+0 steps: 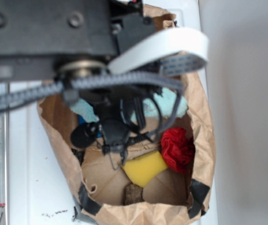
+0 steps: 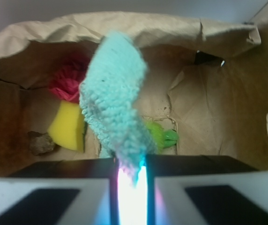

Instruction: Grab the blue cloth.

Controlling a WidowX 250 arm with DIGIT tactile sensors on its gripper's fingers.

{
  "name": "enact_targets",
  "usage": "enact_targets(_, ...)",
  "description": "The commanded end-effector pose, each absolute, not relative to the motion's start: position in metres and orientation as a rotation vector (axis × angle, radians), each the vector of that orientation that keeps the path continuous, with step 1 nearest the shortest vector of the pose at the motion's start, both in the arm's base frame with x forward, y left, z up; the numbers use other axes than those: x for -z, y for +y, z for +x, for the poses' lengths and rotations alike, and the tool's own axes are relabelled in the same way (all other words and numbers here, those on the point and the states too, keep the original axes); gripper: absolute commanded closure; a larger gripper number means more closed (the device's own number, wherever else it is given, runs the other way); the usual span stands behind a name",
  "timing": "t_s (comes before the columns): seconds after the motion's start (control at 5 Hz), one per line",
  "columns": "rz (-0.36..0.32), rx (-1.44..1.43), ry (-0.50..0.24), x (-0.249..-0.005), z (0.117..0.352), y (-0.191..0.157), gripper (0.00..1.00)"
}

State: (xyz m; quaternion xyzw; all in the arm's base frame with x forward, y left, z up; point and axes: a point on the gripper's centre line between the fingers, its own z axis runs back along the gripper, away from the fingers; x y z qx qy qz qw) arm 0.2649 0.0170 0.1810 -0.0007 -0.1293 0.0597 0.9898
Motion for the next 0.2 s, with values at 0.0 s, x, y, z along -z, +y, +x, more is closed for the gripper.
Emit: enact_targets(0.0, 0.025, -0.14, -0.286, -0.205, 0.2723, 0.0223, 1.0)
